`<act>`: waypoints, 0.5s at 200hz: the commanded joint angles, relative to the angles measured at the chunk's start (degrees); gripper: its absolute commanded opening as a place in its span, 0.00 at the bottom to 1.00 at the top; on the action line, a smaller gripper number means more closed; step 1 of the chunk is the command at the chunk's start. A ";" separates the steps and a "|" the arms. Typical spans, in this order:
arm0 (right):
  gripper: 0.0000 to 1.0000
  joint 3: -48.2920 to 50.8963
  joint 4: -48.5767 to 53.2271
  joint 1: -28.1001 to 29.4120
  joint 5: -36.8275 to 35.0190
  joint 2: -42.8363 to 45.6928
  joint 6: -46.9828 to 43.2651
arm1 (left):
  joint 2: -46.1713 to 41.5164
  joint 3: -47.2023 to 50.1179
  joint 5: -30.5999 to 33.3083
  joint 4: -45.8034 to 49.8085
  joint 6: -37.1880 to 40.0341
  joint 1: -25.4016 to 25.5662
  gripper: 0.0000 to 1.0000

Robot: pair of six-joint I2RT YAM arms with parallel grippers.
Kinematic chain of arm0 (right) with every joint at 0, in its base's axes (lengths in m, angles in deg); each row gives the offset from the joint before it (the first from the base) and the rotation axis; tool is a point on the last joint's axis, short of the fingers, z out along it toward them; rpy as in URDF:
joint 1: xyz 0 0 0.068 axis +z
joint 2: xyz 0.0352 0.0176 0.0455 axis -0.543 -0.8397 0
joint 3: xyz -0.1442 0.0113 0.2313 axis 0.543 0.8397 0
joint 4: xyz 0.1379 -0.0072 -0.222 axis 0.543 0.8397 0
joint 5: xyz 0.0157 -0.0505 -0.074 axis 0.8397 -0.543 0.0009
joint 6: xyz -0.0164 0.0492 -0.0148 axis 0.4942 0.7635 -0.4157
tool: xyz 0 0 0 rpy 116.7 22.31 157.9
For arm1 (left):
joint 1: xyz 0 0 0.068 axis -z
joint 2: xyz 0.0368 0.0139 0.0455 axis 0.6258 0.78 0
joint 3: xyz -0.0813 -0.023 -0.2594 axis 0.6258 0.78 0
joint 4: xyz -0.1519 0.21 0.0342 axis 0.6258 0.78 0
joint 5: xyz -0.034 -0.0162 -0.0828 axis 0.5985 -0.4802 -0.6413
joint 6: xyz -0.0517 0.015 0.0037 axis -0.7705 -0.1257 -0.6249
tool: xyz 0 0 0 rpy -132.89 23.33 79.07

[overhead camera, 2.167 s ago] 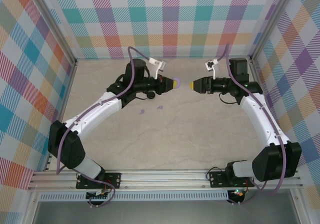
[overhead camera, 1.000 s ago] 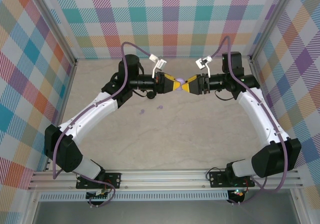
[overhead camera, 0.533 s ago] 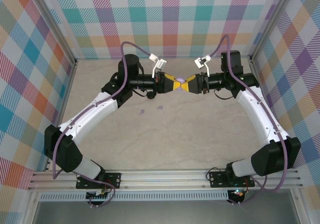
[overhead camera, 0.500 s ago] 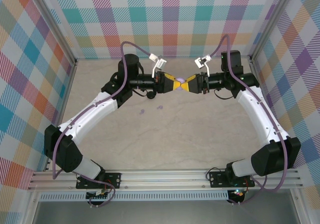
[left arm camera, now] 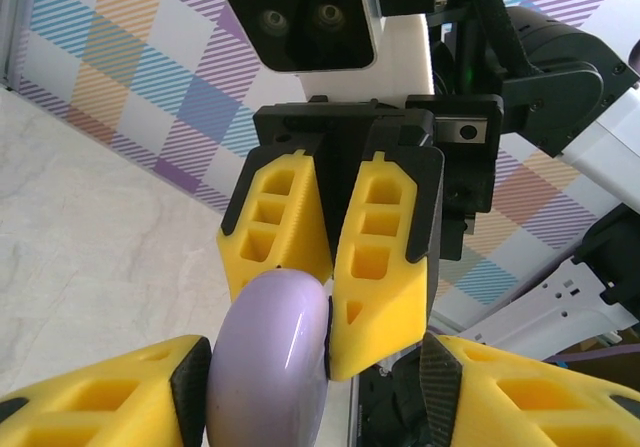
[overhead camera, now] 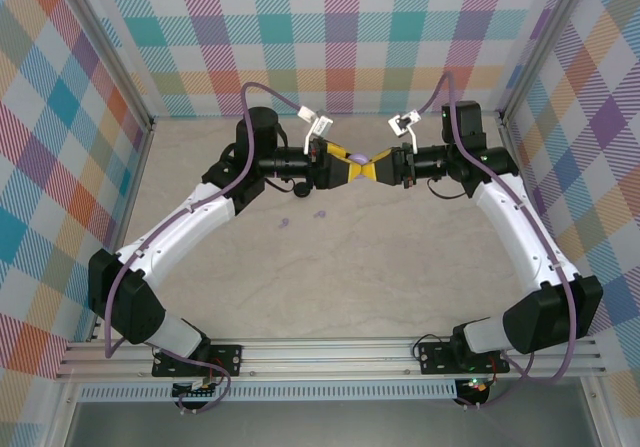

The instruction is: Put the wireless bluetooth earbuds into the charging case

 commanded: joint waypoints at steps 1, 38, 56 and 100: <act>0.19 0.46 -2.43 0.14 -0.84 2.47 0.55 | -2.33 -1.49 0.20 -0.32 -1.58 -0.51 0.58; 0.20 0.03 -3.49 0.13 0.66 3.19 1.32 | -3.18 0.12 -1.30 -0.97 -2.56 -1.20 0.58; 0.21 -0.38 -3.27 0.13 1.95 3.19 1.32 | -3.11 0.23 -3.34 -1.11 -2.58 -1.11 0.55; 0.21 -0.68 -3.23 0.11 3.47 3.11 1.33 | -2.24 -0.25 -5.72 -0.72 -2.48 -0.76 0.51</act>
